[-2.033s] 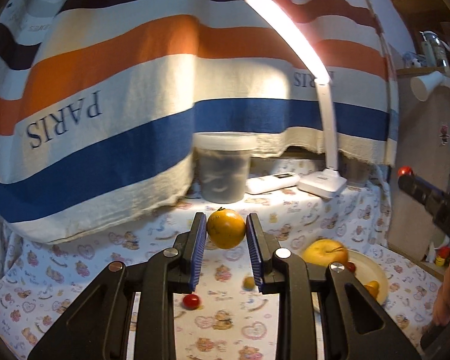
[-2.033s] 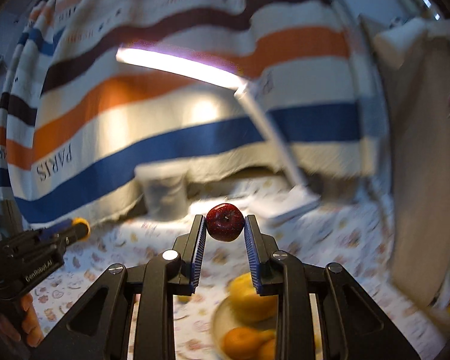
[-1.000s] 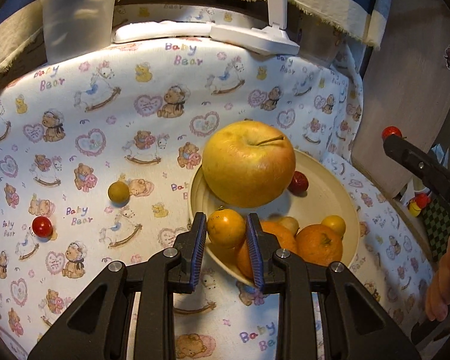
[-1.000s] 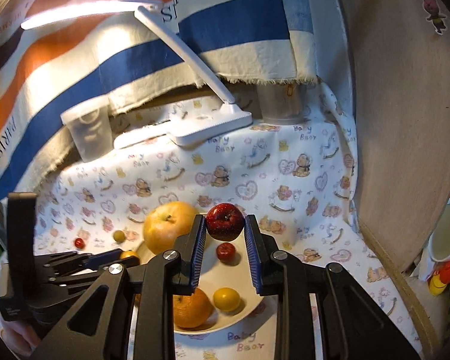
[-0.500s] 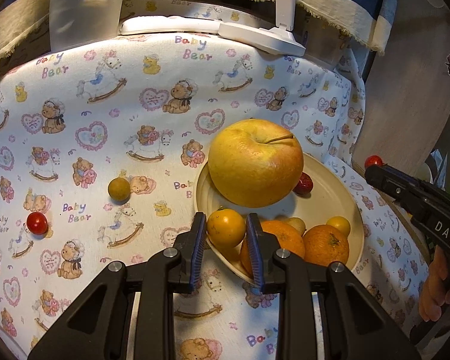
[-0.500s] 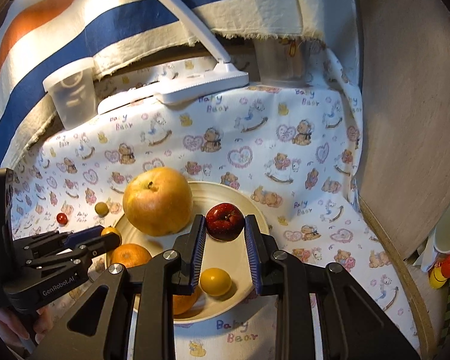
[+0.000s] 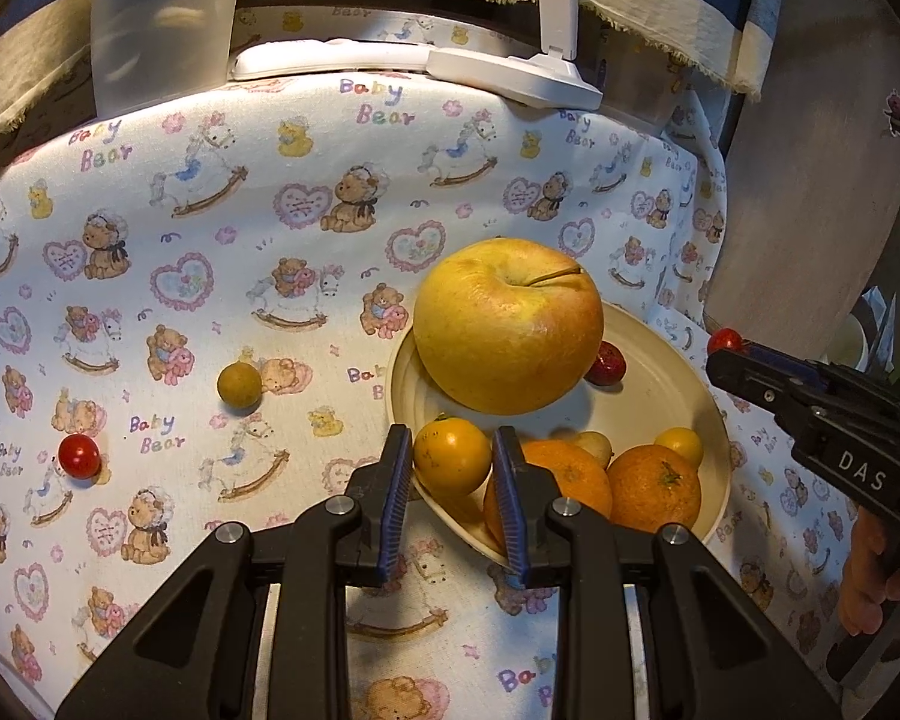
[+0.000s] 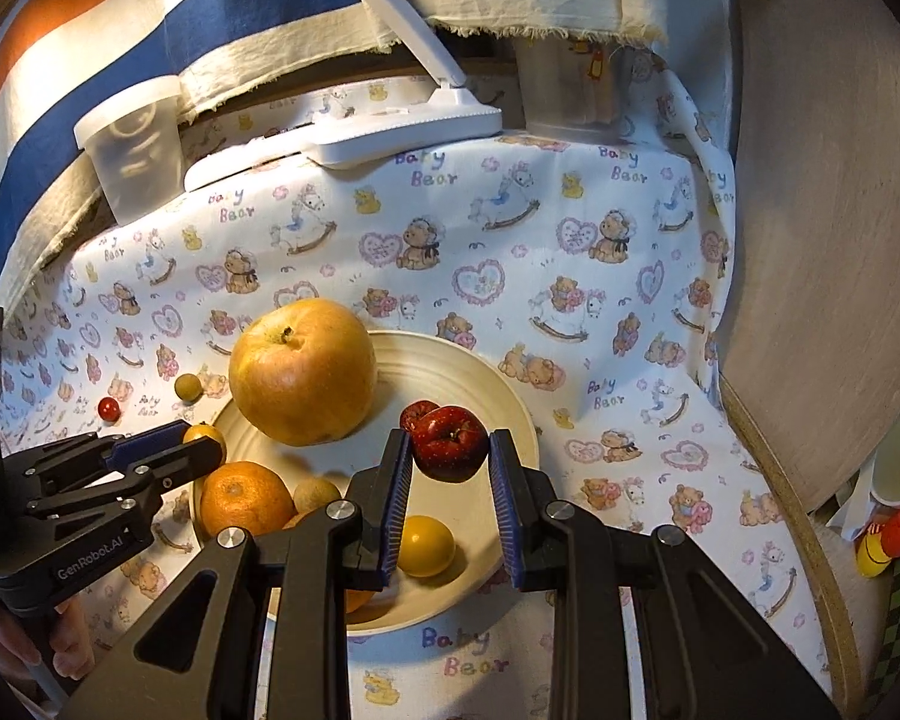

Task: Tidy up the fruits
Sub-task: 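Open the left tool to drop the tangerine onto the plate, then open the right tool to drop the red apple onto the plate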

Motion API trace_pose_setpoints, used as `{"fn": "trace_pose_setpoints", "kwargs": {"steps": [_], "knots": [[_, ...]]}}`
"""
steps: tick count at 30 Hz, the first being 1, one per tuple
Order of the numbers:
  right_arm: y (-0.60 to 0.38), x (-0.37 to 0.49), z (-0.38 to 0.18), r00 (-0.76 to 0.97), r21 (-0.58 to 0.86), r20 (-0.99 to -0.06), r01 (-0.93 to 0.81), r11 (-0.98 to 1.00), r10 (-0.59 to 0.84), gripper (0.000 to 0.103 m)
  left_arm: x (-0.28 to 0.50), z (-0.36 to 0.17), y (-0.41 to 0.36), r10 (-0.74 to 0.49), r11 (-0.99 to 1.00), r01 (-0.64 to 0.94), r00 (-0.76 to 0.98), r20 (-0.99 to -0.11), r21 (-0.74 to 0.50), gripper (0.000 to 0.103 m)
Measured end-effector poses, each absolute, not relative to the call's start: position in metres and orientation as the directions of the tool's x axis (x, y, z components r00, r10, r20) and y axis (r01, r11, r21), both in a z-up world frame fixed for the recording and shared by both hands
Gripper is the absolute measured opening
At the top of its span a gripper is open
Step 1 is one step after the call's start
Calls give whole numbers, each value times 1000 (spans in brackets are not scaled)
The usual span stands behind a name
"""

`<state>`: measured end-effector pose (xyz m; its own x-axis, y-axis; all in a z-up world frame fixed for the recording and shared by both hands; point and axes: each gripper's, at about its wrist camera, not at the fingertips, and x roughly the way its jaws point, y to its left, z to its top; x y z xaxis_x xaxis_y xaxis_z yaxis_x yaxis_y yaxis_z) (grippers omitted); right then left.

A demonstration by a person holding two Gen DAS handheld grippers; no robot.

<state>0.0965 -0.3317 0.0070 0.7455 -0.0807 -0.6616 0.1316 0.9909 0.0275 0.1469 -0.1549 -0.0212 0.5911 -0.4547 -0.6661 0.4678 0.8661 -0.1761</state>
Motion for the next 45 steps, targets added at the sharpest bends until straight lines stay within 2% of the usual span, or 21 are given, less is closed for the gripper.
{"fn": "trace_pose_setpoints", "kwargs": {"steps": [4, 8, 13, 15, 26, 36, 40, 45], "knots": [[-335, 101, 0, 724, 45, -687, 133, 990, -66, 27, 146, -20, -155, -454, 867, 467, 603, -656, -172, 28], [-336, 102, -4, 714, 52, -697, 141, 989, -66, 27, 145, -16, -150, -455, 872, 455, 624, -635, -178, 54], [-339, 106, -10, 692, 61, -720, 144, 988, -56, 27, 147, -14, -146, -435, 887, 427, 646, -628, -175, 60], [-339, 107, -12, 684, 60, -728, 146, 987, -57, 27, 147, -14, -144, -430, 891, 419, 652, -624, -176, 66], [-343, 110, -19, 656, 66, -752, 179, 982, -69, 27, 145, -7, -141, -397, 907, 398, 697, -597, -138, 68], [-350, 110, -18, 652, 84, -755, 210, 974, -76, 28, 139, 12, -132, -359, 924, 374, 769, -529, -82, 69], [-353, 106, -14, 673, 101, -735, 224, 969, -79, 29, 136, 21, -130, -362, 923, 378, 778, -513, -77, 69], [-352, 95, 2, 744, 104, -660, 224, 969, -101, 29, 124, 47, -115, -346, 931, 362, 834, -430, -47, 69]]}}
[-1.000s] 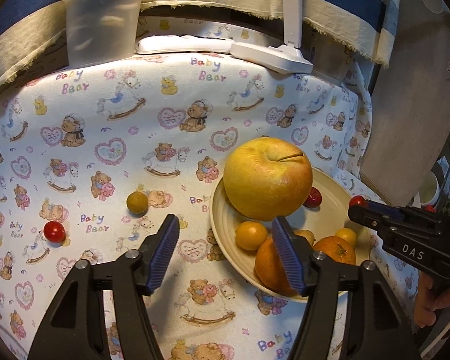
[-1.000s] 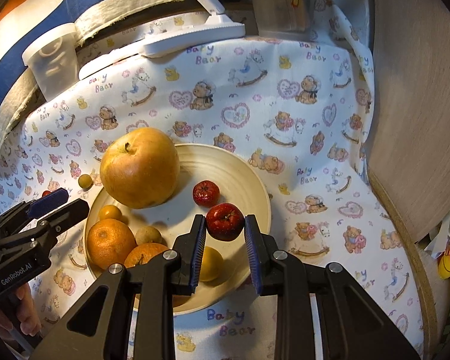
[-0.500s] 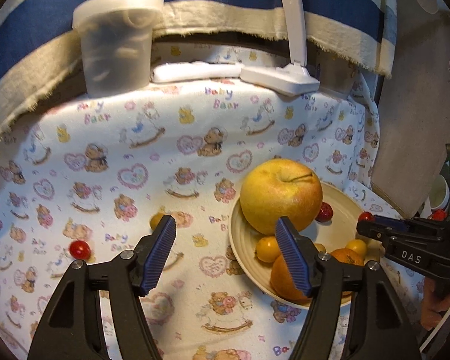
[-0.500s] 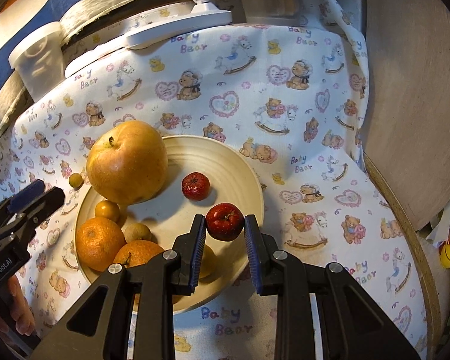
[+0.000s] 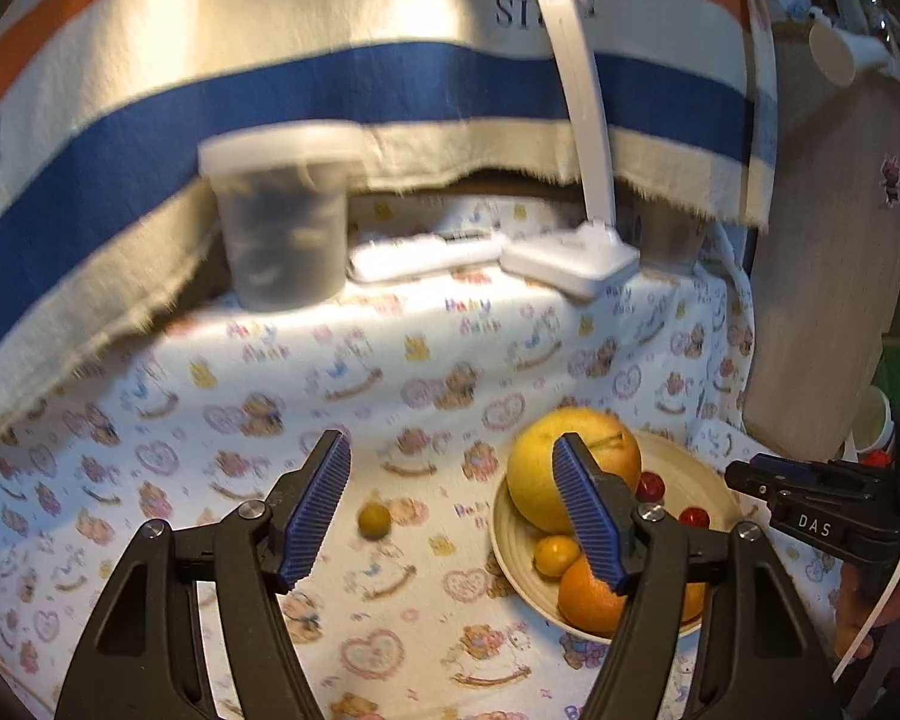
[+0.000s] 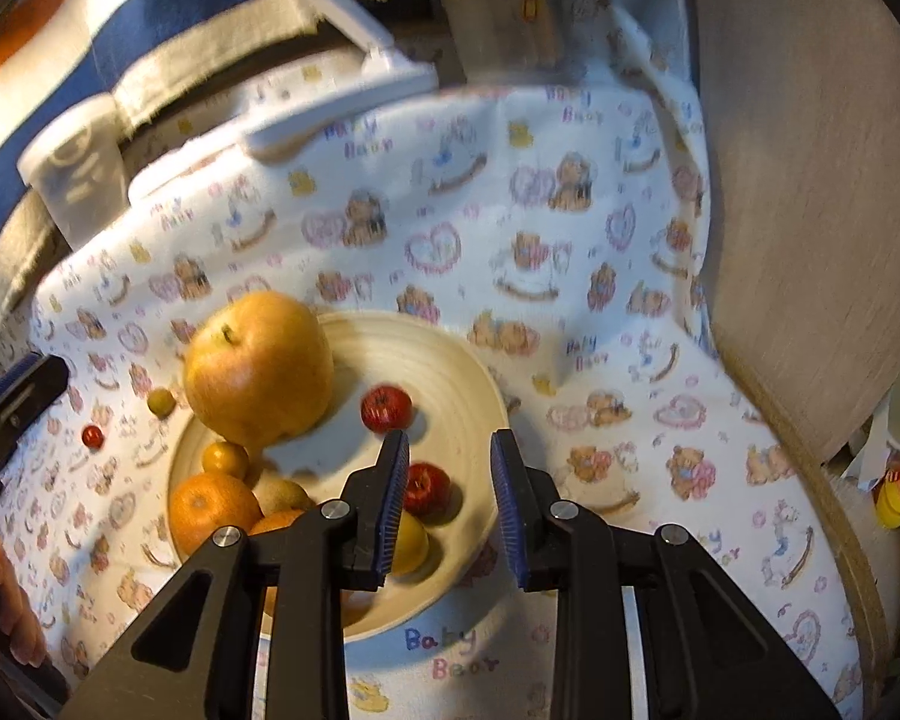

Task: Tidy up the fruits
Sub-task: 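Open the right tool to drop the red apple onto the plate, then move both tools back over the cloth toward the remaining small fruits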

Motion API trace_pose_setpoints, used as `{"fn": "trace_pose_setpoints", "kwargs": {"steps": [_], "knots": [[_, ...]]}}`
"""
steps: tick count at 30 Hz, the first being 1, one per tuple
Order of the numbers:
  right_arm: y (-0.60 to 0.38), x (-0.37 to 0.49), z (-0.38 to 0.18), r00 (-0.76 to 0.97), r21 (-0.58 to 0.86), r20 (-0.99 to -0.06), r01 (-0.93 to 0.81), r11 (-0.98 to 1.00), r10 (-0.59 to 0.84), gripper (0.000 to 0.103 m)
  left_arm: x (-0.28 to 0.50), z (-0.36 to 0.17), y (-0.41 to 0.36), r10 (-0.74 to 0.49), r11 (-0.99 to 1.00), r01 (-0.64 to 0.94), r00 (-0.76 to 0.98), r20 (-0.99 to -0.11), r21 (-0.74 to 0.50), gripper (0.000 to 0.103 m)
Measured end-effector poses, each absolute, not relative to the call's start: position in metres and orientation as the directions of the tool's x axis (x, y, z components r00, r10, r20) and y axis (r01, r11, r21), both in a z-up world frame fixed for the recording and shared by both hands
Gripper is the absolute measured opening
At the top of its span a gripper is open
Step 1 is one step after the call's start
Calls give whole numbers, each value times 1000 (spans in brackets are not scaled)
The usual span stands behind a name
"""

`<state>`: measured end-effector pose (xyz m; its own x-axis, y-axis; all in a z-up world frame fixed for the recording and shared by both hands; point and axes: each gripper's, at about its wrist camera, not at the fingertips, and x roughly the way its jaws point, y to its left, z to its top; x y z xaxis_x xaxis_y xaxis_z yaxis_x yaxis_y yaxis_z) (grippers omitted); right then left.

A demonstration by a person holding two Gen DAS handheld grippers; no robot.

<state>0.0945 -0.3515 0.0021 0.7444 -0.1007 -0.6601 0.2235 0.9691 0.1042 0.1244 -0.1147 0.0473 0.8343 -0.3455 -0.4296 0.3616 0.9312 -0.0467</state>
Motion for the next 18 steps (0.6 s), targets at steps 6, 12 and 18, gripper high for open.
{"fn": "trace_pose_setpoints", "kwargs": {"steps": [6, 12, 18], "knots": [[-335, 81, 22, 823, -5, -535, 224, 975, -192, 29, 102, 69, -83, -275, 957, 291, 904, -327, 2, 69], [-327, 67, 37, 885, 2, -434, 187, 982, -167, 29, 75, 77, -54, -246, 967, 256, 938, -243, 9, 83], [-318, 57, 42, 917, -12, -364, 170, 985, -163, 29, 64, 68, -31, -201, 979, 200, 967, -154, -23, 103]]}}
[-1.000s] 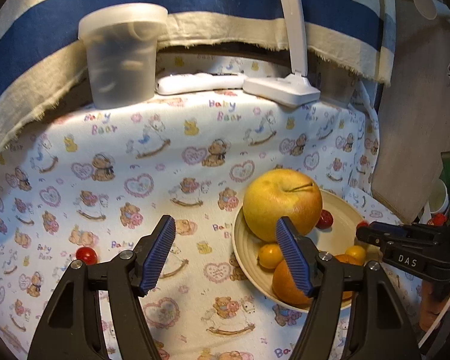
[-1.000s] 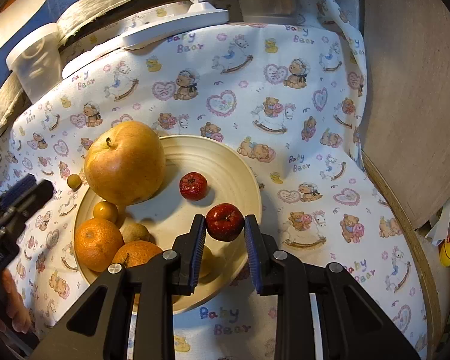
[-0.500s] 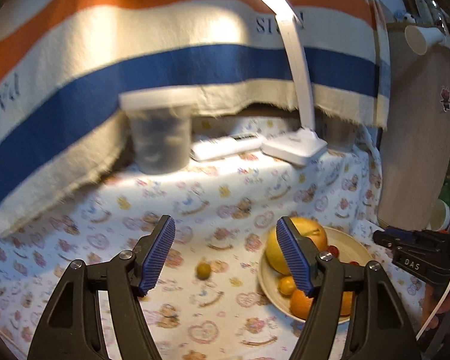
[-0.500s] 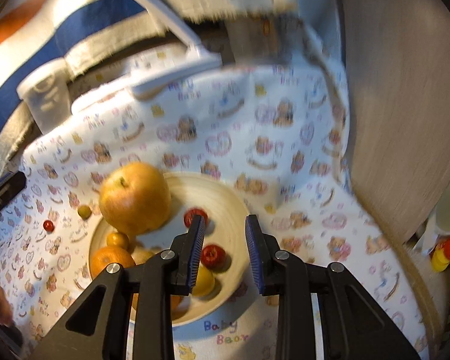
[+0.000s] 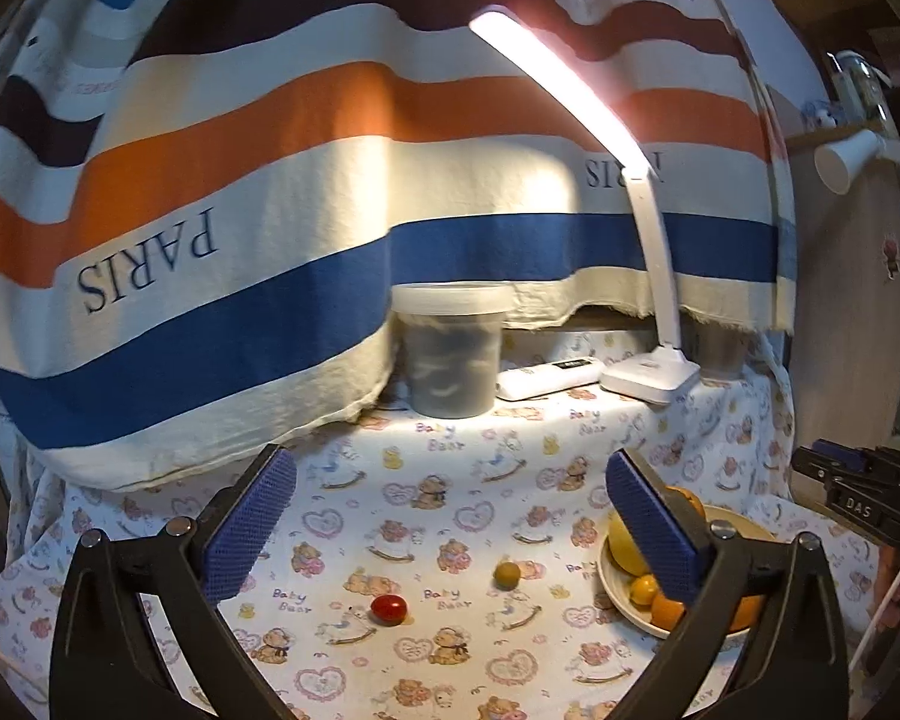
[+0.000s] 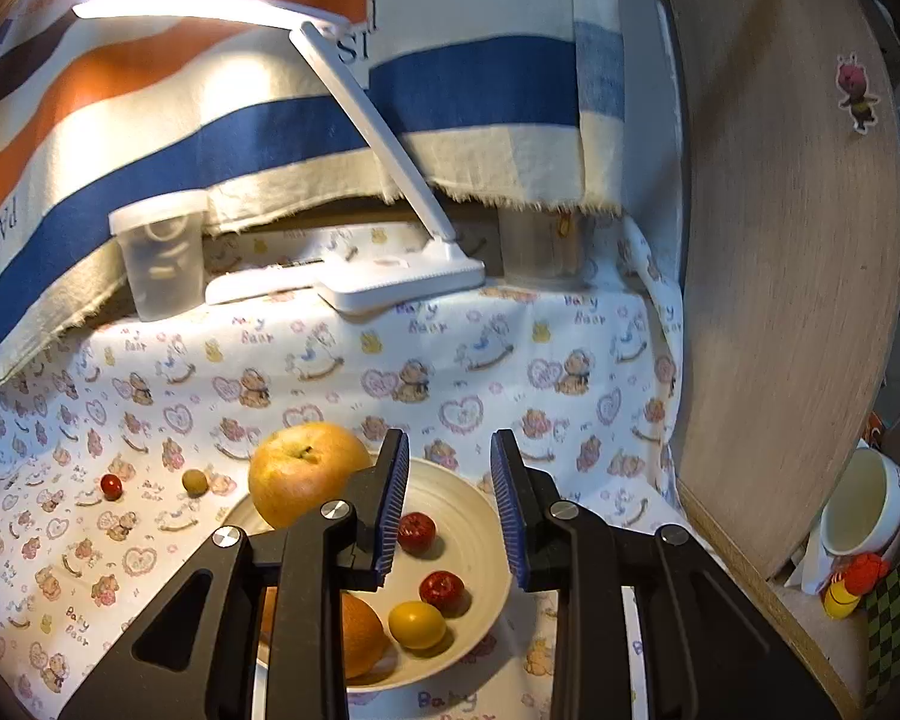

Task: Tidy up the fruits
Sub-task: 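Move both tools back over the cloth toward the remaining small fruits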

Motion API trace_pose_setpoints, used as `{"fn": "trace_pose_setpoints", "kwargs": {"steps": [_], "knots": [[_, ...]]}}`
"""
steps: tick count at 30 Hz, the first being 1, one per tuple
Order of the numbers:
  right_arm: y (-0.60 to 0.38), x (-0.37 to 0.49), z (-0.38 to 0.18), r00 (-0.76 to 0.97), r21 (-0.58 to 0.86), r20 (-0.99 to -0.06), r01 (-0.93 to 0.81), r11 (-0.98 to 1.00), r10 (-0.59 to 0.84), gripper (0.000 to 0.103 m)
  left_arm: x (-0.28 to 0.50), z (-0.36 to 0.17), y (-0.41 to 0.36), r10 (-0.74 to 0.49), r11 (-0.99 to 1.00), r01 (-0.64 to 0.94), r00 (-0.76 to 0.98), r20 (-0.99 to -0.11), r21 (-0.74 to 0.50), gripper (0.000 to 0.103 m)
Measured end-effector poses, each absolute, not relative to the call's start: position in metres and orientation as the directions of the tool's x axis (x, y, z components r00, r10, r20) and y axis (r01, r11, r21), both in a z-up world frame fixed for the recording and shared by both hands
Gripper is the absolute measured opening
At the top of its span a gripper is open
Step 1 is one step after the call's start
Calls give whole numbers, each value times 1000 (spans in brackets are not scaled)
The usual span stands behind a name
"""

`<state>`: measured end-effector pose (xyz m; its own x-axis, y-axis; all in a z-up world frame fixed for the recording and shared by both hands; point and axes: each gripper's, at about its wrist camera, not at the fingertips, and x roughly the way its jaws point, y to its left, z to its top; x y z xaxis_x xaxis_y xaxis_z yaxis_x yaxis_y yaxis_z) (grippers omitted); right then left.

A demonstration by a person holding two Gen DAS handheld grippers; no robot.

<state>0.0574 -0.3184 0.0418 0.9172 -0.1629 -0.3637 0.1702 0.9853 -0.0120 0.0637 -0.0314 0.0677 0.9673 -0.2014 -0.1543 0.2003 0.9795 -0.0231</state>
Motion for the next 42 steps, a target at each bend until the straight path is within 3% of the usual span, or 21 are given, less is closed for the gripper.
{"fn": "trace_pose_setpoints", "kwargs": {"steps": [6, 9, 16, 19, 20, 22, 33, 42], "knots": [[-319, 56, 43, 923, 9, -354, 162, 987, -148, 33, 73, 55, -21, -164, 986, 163, 972, -169, -17, 103], [-323, 52, 44, 933, 28, -321, 183, 983, -164, 68, 72, 50, -19, -154, 988, 156, 973, -170, 2, 103], [-322, 51, 43, 940, 19, -294, 186, 982, -173, 70, 74, 36, -19, -144, 990, 144, 977, -156, -13, 103], [-314, 50, 44, 939, -3, -302, 170, 985, -163, 71, 82, 30, -21, -145, 989, 146, 970, -193, -11, 103], [-311, 49, 45, 943, -4, -298, 154, 988, -148, 73, 82, 29, -20, -140, 990, 140, 971, -192, -15, 103], [-304, 43, 48, 956, -7, -263, 134, 991, -131, 89, 82, 29, -17, -133, 991, 132, 974, -181, -17, 103], [-292, 37, 50, 973, -39, -198, 109, 993, -115, 89, 91, 26, -1, -67, 998, 62, 979, -194, -34, 103], [-259, 42, 78, 968, -27, -245, 50, 998, -55, 89, 103, 30, 21, -109, 988, 74, 953, -283, -132, 103]]}}
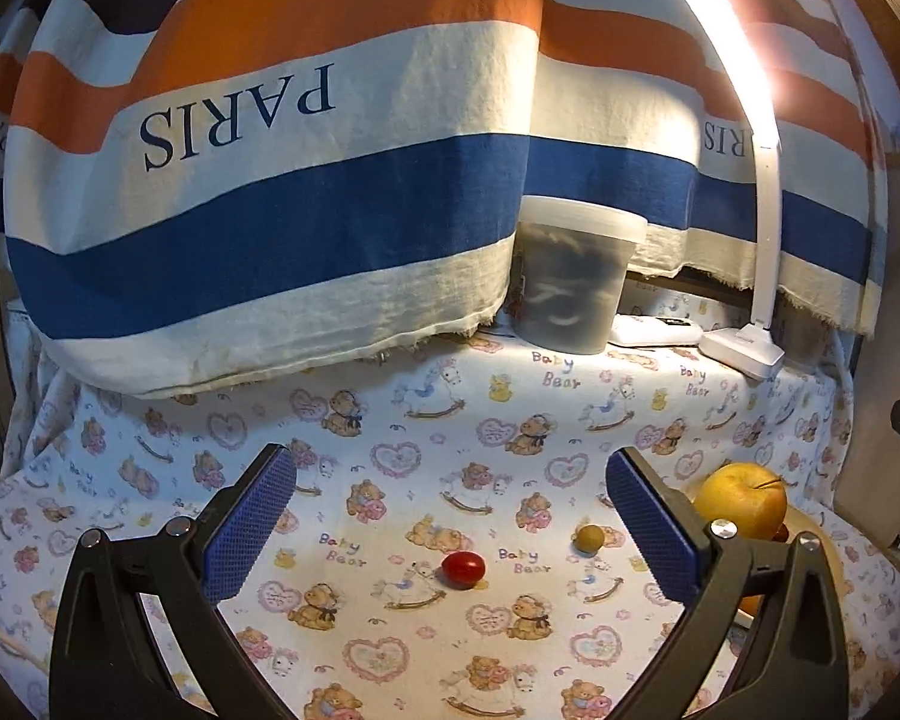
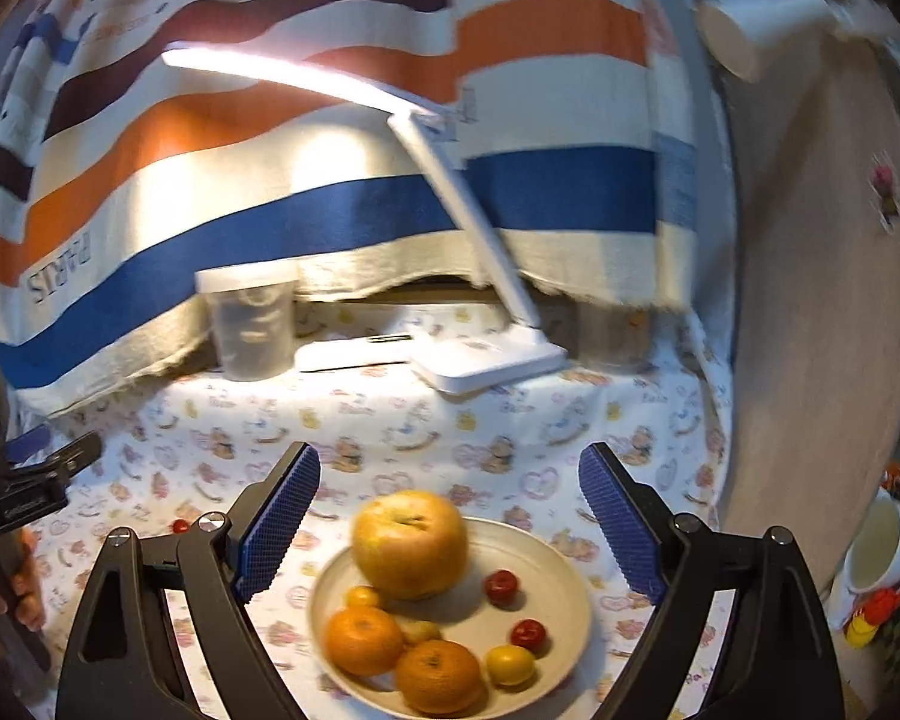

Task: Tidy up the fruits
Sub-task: 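Move both tools back over the cloth toward the remaining small fruits, then close the right tool on the small yellow fruit while the left tool approaches the red cherry tomato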

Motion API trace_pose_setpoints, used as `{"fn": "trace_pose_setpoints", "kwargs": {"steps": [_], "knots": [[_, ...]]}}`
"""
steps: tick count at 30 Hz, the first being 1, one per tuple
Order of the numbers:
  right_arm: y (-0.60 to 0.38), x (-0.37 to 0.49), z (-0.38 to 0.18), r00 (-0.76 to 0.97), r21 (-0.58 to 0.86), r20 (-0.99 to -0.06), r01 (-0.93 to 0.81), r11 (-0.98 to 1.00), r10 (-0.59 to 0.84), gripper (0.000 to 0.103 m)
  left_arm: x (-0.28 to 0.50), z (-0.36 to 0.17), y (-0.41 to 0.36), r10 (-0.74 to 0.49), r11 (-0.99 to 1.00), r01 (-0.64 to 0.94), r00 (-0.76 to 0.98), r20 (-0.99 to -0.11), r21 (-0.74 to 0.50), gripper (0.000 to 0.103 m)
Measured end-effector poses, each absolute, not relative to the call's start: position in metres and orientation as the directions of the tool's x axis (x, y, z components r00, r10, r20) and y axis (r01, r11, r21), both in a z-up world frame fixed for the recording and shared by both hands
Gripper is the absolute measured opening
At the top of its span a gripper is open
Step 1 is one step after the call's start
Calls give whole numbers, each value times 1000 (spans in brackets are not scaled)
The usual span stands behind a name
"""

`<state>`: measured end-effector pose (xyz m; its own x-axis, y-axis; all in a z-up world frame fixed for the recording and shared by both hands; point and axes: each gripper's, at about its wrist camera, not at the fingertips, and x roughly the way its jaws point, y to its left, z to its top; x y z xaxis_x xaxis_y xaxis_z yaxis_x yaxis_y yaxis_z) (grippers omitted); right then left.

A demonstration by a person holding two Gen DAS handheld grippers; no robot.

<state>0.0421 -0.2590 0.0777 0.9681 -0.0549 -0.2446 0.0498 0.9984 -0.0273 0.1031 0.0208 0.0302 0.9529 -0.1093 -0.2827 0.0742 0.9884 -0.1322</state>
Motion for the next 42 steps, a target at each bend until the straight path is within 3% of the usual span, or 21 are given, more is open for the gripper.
{"fn": "trace_pose_setpoints", "kwargs": {"steps": [4, 8, 12, 17, 21, 23, 30, 37, 42], "knots": [[-233, 60, 81, 954, -1, -300, 22, 1000, -21, 89, 109, 31, 26, -102, 988, 59, 941, -322, -140, 103], [-209, 105, 73, 878, 22, -479, 1, 1000, 10, 89, 127, 21, 45, -163, 968, 66, 898, -408, -242, 103], [-182, 140, 57, 817, 75, -568, -64, 995, 95, 89, 140, 9, 51, -128, 982, 49, 877, -462, -180, 103], [-144, 169, 25, 762, 22, -639, -115, 993, 102, 73, 155, 0, 52, -108, 991, 46, 829, -549, -125, 100], [-129, 195, -1, 709, -21, -702, -111, 994, 64, 53, 160, -3, 54, -102, 992, 37, 808, -581, -122, 96], [-133, 208, -12, 673, 2, -738, -75, 997, 52, 52, 162, -7, 54, -97, 992, 31, 795, -598, -121, 93], [-137, 235, -37, 625, 26, -780, -44, 999, 48, 36, 170, -17, 52, -127, 989, 50, 773, -621, -140, 82], [-141, 244, -53, 602, 122, -785, -78, 989, 145, 22, 173, -22, 46, -163, 984, 75, 763, -626, -164, 76], [-140, 247, -53, 584, 139, -796, -74, 988, 156, 22, 174, -23, 44, -209, 974, 103, 748, -630, -201, 69]]}}
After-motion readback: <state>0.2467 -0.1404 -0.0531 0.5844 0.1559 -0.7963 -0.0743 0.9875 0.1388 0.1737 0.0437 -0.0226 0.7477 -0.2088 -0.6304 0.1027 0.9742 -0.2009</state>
